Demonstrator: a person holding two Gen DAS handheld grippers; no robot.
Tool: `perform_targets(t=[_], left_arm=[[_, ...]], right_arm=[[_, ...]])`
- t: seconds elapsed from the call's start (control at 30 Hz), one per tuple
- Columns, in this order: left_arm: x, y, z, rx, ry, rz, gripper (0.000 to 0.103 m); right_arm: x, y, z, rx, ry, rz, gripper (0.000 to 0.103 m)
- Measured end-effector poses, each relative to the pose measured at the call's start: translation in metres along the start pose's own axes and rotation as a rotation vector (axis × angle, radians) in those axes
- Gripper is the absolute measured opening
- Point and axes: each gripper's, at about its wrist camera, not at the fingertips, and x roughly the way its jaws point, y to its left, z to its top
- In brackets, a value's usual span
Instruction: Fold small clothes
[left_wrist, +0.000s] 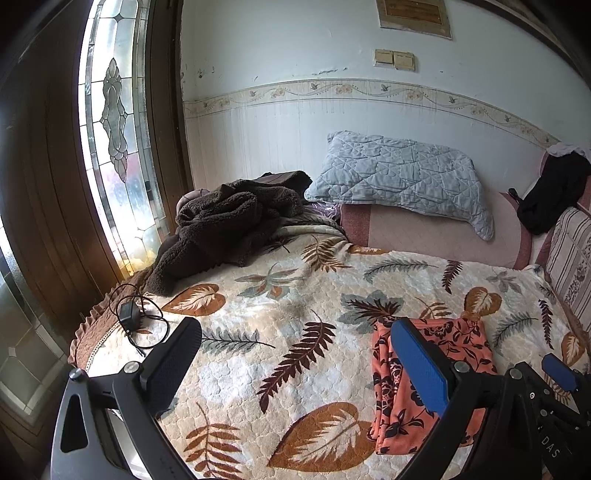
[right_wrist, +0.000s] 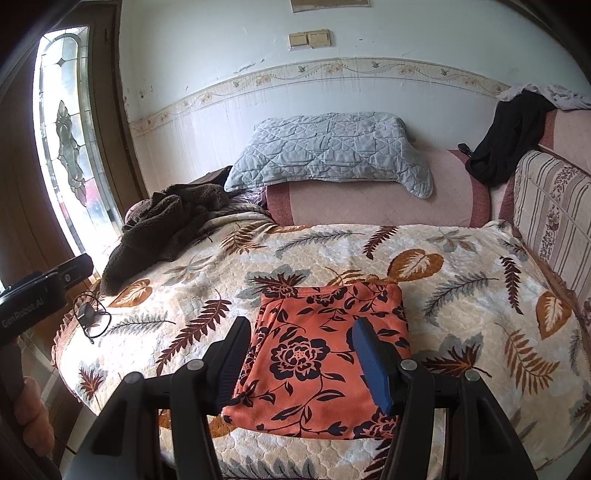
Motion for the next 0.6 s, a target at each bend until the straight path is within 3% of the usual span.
perform_targets(t=[0.3, 0.37, 0.47, 0.6], left_arm=[[0.032, -0.005, 0.002, 0.016, 0.028, -0.005, 0.102], [0.052, -0.004, 0.004, 0.015, 0.047, -0.035, 0.102], [0.108, 0.019, 0.006, -0.068, 0.108, -0.044, 0.102], [0.215, 0.068, -0.007, -0.181, 0.209, 0.125, 0.102]], right_arm=[[0.026, -0.009, 0.009, 0.006, 0.01, -0.025, 0.061], [0.036, -0.022, 0.013, 0.014, 0.002, -0.019, 0.061], [0.064, -0.067, 0.02, 0.028, 0.003, -0.12, 0.061], [0.125, -0.182, 0.015, 0.16, 0.057, -0.26, 0.068]])
